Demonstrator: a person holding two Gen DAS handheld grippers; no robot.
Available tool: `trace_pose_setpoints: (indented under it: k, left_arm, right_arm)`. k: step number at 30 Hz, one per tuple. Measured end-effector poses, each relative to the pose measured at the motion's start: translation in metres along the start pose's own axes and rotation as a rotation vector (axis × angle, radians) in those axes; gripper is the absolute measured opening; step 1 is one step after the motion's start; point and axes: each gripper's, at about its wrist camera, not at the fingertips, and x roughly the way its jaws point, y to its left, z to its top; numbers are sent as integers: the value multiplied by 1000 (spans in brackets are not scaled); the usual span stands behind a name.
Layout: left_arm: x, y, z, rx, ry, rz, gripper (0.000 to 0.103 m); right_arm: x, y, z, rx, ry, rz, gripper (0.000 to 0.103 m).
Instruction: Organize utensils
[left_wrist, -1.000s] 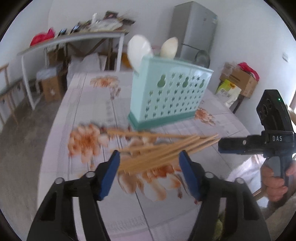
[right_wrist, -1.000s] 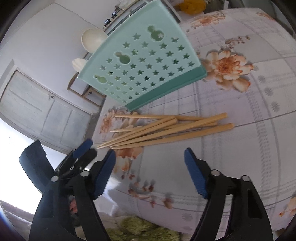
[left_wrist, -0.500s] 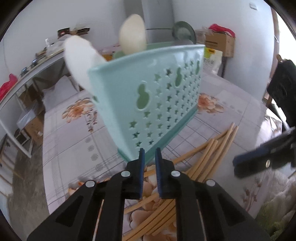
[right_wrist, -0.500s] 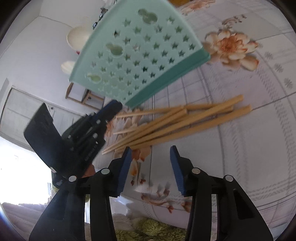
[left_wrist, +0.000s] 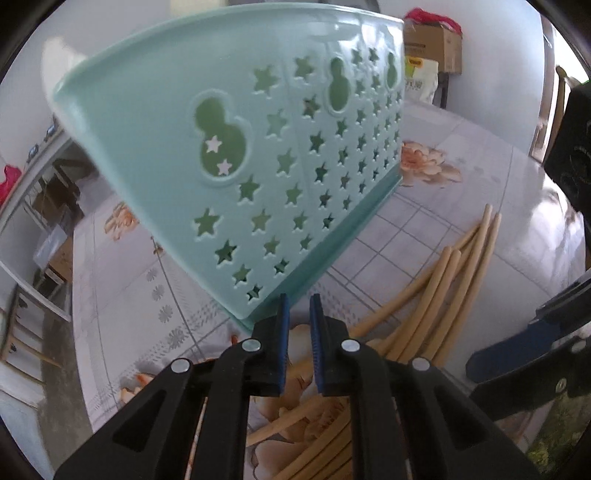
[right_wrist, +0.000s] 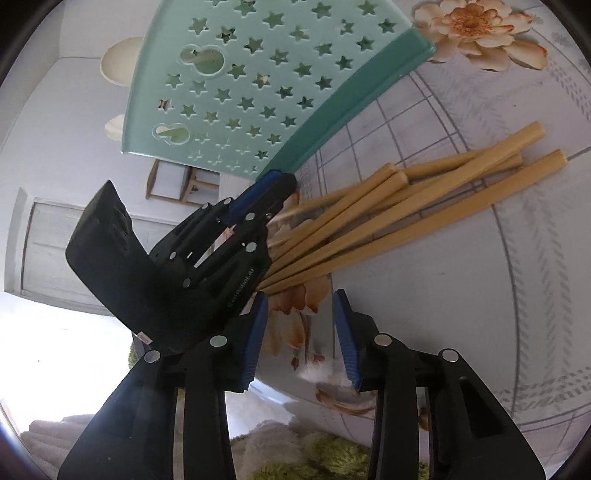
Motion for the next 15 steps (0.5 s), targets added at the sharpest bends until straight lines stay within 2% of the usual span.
trace_pose_setpoints:
  k: [2, 8, 15]
  left_arm:
    - [0, 0, 0, -3, 20, -6, 10]
    - [-5, 17, -5, -156, 84, -98, 10]
    - [-18, 8, -18, -240, 99, -115, 10]
  right_arm:
    - [4, 2, 0, 5, -4, -1, 35]
    - [-3, -9, 2, 60, -39, 11, 28]
    - [-8, -10, 6, 74, -85, -6, 26]
